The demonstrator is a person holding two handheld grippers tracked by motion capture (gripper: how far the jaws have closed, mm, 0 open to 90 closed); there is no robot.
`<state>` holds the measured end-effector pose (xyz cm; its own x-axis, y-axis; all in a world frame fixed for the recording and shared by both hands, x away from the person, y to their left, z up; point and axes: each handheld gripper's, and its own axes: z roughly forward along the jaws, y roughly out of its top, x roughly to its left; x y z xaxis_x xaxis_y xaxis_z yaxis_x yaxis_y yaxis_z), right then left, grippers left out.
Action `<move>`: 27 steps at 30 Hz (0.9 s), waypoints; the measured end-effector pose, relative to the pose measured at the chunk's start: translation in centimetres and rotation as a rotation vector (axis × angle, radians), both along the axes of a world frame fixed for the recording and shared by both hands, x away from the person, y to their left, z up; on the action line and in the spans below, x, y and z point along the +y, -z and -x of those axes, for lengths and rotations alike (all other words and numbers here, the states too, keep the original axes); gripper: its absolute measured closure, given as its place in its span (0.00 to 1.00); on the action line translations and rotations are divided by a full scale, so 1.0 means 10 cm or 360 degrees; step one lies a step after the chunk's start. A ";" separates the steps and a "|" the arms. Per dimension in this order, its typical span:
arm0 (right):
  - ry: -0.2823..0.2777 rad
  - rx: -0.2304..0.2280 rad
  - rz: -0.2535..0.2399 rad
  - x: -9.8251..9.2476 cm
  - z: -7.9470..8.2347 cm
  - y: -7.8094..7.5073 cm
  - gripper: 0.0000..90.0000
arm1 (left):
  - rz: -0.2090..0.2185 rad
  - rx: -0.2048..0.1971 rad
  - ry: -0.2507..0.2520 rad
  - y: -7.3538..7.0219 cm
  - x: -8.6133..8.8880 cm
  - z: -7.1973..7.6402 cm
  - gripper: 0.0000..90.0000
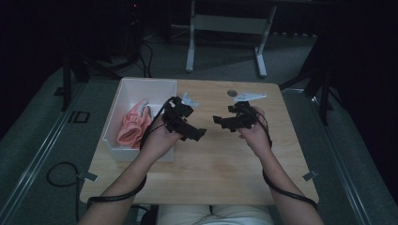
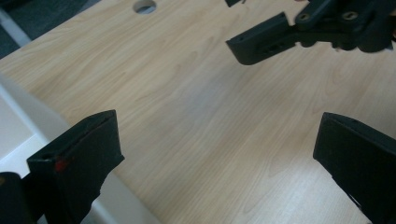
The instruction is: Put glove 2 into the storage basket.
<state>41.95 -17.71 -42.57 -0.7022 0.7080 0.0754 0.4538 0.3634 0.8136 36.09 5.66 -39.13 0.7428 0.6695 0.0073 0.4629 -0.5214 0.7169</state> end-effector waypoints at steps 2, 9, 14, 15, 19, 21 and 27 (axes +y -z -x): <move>-0.0001 0.0005 0.0008 -0.06 0.01 0.04 0.18 | -0.0003 -0.0005 0.0019 0.03 -0.06 0.04 0.00; 0.0019 0.0014 0.0012 -0.19 0.05 0.15 0.17 | -0.0024 -0.0066 0.0071 0.16 -0.26 0.19 0.00; 0.0017 0.0031 0.0038 -0.26 0.08 0.27 0.17 | -0.0030 -0.0096 0.0079 0.25 -0.33 0.25 0.00; 0.0014 0.0033 0.0047 -0.27 0.09 0.30 0.17 | -0.0022 -0.0096 0.0090 0.27 -0.34 0.26 0.00; 0.0009 0.0044 0.0062 -0.33 0.11 0.40 0.17 | -0.0008 -0.0072 0.0137 0.37 -0.39 0.29 0.00; 0.0004 0.0053 0.0077 -0.35 0.12 0.44 0.17 | -0.0010 -0.0072 0.0157 0.43 -0.42 0.30 0.00; -0.0004 0.0052 0.0104 -0.43 0.18 0.58 0.17 | 0.0062 -0.0081 0.0207 0.65 -0.47 0.36 0.00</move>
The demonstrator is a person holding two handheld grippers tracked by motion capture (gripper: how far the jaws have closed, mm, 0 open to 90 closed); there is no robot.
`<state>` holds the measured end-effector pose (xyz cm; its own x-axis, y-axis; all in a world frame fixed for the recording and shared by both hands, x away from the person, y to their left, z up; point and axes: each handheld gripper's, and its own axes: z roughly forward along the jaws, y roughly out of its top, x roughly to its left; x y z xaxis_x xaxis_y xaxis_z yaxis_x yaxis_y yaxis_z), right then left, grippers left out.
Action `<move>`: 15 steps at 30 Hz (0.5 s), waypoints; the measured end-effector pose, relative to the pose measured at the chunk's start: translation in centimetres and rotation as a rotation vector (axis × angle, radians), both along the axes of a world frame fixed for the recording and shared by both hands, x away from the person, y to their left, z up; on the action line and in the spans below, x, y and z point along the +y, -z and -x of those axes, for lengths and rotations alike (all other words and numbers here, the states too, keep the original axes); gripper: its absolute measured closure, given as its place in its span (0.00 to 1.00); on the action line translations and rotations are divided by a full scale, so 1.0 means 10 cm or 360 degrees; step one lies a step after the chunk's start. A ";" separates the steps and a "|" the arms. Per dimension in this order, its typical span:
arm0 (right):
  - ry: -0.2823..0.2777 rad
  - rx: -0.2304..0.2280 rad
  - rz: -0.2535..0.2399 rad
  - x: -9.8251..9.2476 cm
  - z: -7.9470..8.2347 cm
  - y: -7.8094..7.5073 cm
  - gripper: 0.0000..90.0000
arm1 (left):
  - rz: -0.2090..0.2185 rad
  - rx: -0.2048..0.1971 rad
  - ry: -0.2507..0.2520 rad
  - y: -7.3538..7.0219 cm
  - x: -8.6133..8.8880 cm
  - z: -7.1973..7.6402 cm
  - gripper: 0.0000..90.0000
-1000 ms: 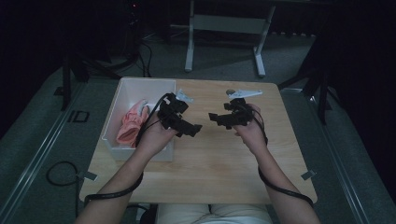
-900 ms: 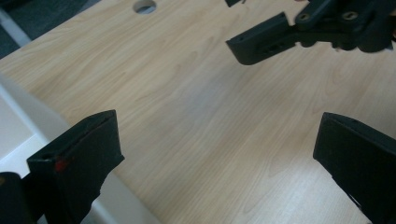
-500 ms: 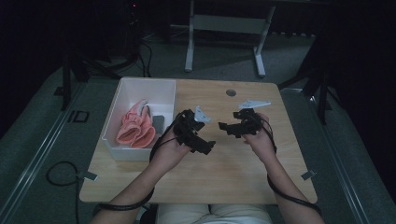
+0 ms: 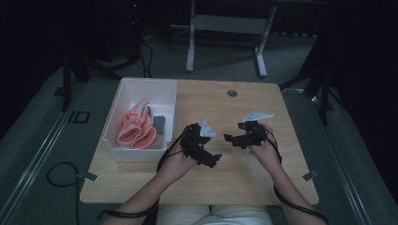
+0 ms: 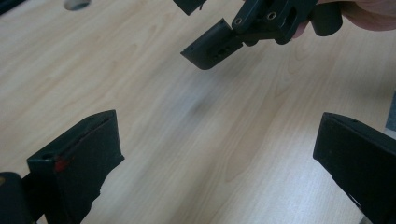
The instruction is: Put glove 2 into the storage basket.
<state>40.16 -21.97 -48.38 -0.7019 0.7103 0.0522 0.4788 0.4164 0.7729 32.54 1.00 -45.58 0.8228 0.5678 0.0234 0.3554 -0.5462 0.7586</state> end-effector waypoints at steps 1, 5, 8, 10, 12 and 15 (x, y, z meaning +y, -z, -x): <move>-0.0002 0.0005 0.0002 -0.02 0.01 0.03 0.17 | -0.0014 0.0002 0.0000 0.04 -0.01 0.01 0.00; -0.0001 0.0020 0.0016 -0.08 0.07 0.14 0.17 | -0.0046 0.0021 0.0034 0.20 -0.06 0.04 0.00; 0.0001 0.0030 0.0018 -0.10 0.09 0.19 0.17 | -0.0035 0.0028 0.0055 0.26 -0.07 0.06 0.00; -0.0004 0.0042 0.0023 -0.14 0.13 0.27 0.17 | -0.0003 0.0038 0.0067 0.35 -0.07 0.07 0.00; -0.0004 0.0044 0.0030 -0.16 0.15 0.32 0.17 | 0.0017 0.0051 0.0071 0.41 -0.08 0.08 0.00; 0.0000 0.0047 0.0025 -0.19 0.18 0.37 0.17 | 0.0031 0.0063 0.0097 0.48 -0.10 0.10 0.00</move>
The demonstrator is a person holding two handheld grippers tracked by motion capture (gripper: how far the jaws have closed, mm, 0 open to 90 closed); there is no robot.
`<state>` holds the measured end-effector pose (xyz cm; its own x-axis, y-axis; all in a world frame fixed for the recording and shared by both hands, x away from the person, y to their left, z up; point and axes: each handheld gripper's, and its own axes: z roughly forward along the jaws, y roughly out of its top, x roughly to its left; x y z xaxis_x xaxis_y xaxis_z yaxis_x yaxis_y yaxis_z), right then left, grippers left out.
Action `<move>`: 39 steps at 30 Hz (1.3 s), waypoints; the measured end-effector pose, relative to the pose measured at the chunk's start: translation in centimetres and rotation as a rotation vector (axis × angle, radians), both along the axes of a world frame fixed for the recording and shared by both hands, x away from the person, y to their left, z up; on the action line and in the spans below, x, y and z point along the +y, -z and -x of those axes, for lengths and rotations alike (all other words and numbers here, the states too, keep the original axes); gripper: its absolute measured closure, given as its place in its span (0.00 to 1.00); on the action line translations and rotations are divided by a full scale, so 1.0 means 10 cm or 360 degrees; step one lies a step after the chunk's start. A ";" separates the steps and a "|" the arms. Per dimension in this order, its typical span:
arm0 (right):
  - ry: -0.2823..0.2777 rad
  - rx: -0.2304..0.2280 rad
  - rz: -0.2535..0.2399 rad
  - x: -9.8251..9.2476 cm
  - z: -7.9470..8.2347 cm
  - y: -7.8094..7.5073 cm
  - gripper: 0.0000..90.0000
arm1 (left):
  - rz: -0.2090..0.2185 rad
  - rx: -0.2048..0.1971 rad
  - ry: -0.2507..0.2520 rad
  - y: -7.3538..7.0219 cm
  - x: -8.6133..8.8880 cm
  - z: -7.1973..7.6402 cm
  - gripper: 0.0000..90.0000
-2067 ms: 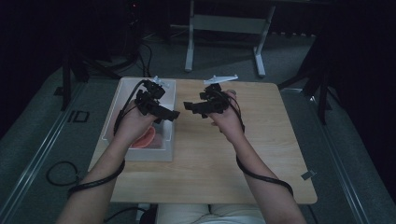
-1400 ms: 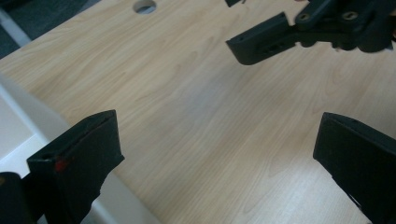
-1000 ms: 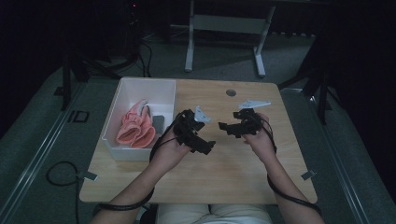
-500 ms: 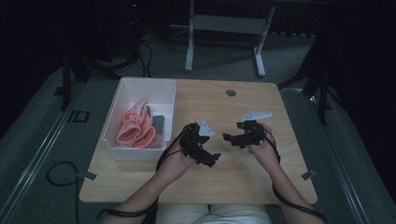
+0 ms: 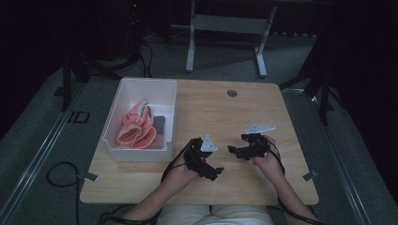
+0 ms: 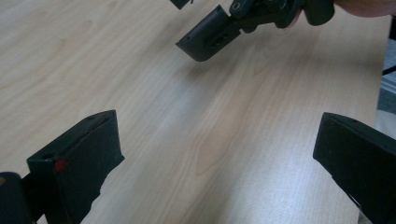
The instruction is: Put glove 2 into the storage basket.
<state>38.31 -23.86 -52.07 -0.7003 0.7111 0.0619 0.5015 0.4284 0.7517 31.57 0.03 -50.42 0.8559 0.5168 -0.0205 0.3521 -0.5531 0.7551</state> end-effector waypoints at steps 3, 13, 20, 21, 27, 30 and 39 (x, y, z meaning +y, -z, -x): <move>-0.0008 -0.0008 0.0008 -0.03 0.03 0.04 0.17 | -0.0008 -0.0002 0.0027 0.06 -0.03 0.02 0.00; -0.0004 -0.0061 0.0045 -0.16 0.15 0.10 0.16 | 0.0020 -0.0021 0.0081 0.30 -0.11 0.11 0.00; 0.0012 -0.0067 0.0055 -0.29 0.21 0.20 0.16 | -0.0010 -0.0056 0.0106 0.44 -0.14 0.13 0.00; 0.0015 -0.0068 0.0062 -0.31 0.22 0.22 0.16 | -0.0031 -0.0062 0.0105 0.46 -0.14 0.13 0.00; 0.0016 -0.0110 0.0062 -0.40 0.28 0.27 0.16 | -0.0028 -0.0071 0.0083 0.51 -0.09 0.12 0.00; 0.0012 -0.0125 0.0065 -0.44 0.30 0.29 0.16 | -0.0007 -0.0080 0.0085 0.51 -0.06 0.13 0.00; 0.0121 -0.0187 0.0100 -0.54 0.31 0.36 0.15 | -0.0009 -0.0096 0.0041 0.54 0.00 0.15 0.00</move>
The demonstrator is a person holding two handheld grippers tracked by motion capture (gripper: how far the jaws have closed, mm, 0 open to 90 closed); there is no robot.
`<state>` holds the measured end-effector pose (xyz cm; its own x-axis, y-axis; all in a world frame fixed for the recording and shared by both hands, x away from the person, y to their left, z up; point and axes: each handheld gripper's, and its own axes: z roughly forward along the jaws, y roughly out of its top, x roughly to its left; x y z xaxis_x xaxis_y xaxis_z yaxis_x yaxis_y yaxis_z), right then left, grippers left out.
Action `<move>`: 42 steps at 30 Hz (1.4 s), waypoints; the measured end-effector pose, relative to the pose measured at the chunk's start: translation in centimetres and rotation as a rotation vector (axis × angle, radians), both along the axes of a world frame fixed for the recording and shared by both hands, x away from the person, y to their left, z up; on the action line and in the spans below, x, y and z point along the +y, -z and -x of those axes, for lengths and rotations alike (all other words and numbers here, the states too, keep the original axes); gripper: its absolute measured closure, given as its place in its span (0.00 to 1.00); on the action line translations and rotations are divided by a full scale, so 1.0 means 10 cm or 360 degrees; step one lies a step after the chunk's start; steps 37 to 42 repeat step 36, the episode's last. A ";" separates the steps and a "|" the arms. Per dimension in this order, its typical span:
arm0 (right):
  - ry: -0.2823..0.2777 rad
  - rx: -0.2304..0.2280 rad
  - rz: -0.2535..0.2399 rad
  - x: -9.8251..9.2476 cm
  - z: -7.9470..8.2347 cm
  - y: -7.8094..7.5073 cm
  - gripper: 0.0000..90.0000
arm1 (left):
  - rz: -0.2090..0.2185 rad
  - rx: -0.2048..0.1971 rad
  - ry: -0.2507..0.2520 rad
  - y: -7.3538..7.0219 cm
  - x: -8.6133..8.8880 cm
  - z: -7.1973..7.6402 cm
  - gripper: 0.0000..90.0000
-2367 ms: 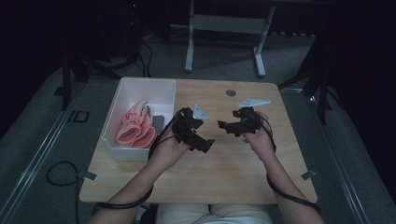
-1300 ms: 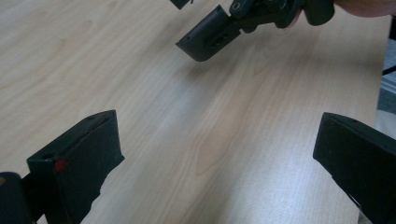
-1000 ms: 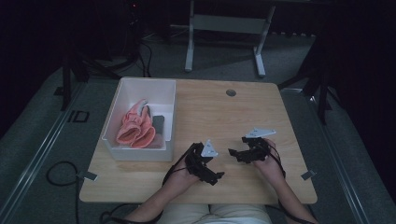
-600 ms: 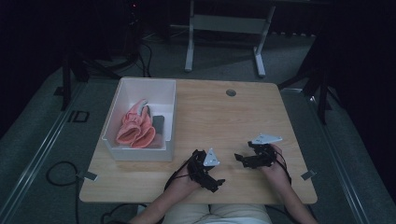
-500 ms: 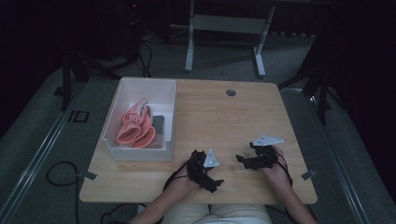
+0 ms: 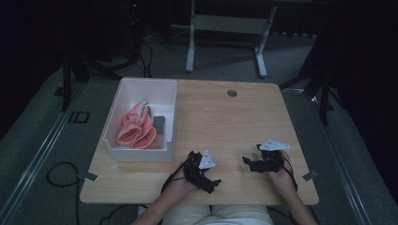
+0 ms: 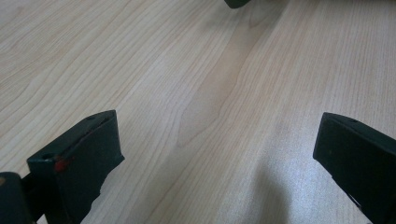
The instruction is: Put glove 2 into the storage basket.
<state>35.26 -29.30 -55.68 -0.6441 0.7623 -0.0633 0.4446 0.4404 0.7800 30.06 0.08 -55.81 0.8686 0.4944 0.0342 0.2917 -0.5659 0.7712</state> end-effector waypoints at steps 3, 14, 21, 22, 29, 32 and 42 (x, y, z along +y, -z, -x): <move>0.0085 -0.0041 -0.0020 -0.06 0.00 -0.01 0.16 | -0.0028 0.0007 -0.0018 0.01 0.00 0.00 0.00; 0.0178 -0.0063 -0.0003 -0.13 -0.01 0.04 0.16 | -0.0001 -0.0019 -0.0082 0.04 0.08 0.00 0.00; 0.0190 -0.0082 0.0018 -0.12 -0.03 0.05 0.16 | 0.0022 -0.0061 -0.0115 0.04 0.10 0.02 0.00; 0.0191 -0.0081 0.0018 -0.12 -0.03 0.05 0.16 | 0.0030 -0.0059 -0.0121 0.04 0.10 0.01 0.00; 0.0191 -0.0091 0.0021 -0.12 -0.03 0.05 0.16 | 0.0042 -0.0059 -0.0134 0.05 0.11 0.01 0.00; 0.0189 -0.0094 0.0021 -0.12 -0.03 0.05 0.16 | 0.0033 -0.0064 -0.0127 0.05 0.10 0.02 0.00; 0.0186 -0.0091 0.0023 -0.12 -0.03 0.05 0.16 | 0.0029 -0.0062 -0.0124 0.05 0.10 0.02 0.00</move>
